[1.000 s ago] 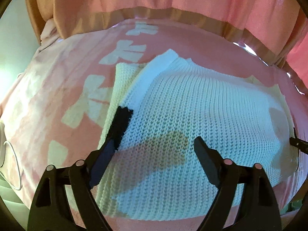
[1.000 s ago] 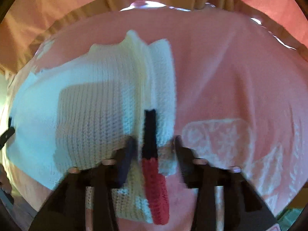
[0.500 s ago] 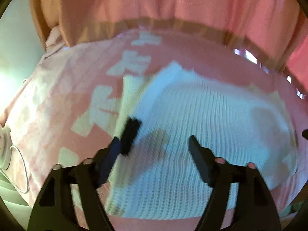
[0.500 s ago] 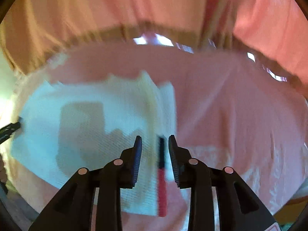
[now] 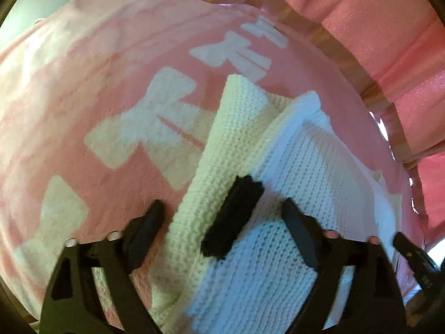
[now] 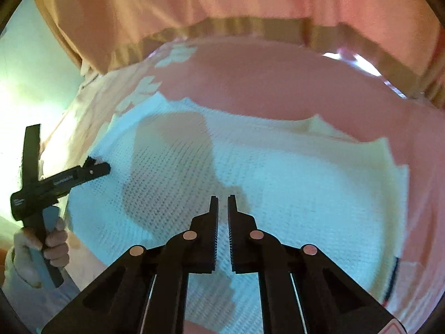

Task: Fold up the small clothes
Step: 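Grasp the sweater edge with the left gripper and fold it over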

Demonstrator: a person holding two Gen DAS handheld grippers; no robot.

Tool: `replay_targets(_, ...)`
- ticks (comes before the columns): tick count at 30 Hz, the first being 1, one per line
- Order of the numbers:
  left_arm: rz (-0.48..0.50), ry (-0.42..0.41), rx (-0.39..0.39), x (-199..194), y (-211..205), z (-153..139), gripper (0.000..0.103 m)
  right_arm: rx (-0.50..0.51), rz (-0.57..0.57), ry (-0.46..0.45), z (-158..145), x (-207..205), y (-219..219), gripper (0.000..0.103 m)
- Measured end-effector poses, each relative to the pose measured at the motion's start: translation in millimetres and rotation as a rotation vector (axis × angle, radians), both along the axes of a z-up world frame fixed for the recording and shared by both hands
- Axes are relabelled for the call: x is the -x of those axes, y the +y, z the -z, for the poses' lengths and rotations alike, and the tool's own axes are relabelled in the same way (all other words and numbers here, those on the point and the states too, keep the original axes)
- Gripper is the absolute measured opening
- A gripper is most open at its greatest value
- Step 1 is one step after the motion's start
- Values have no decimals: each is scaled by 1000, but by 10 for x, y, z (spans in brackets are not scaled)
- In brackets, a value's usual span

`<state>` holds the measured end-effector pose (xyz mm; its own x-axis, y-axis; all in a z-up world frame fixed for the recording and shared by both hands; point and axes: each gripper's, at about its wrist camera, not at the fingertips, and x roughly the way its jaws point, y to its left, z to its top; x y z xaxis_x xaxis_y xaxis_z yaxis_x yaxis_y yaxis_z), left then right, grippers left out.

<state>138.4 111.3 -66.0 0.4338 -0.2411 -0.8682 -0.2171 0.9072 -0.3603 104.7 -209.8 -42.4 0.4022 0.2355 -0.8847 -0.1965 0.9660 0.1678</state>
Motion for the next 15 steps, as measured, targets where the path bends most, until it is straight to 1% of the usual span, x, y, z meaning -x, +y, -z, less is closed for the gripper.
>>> replay_targets(1, 17, 1, 50, -11, 12, -15, 41, 7, -2, 27, 81, -60, 34, 5)
replay_targets(3, 15, 9, 130, -10, 44, -47, 29, 32, -2, 80, 250, -109, 72, 4)
replay_targets(4, 13, 1, 153, -1, 52, -85, 26, 50, -7, 107, 350, -127, 85, 2)
replay_targets(7, 53, -65, 191, 72, -12, -351, 24, 66, -17, 111, 398, -167, 124, 0)
replay_targets(9, 83, -110, 201, 120, -85, -537, 24, 83, -26, 109, 403, -157, 154, 0)
replay_targets(10, 112, -145, 199, 154, -165, -676, 24, 90, -29, 107, 412, -156, 165, 0)
replay_targets(15, 209, -236, 204, 228, -570, -1100, 24, 91, -28, 114, 435, -196, 189, 0)
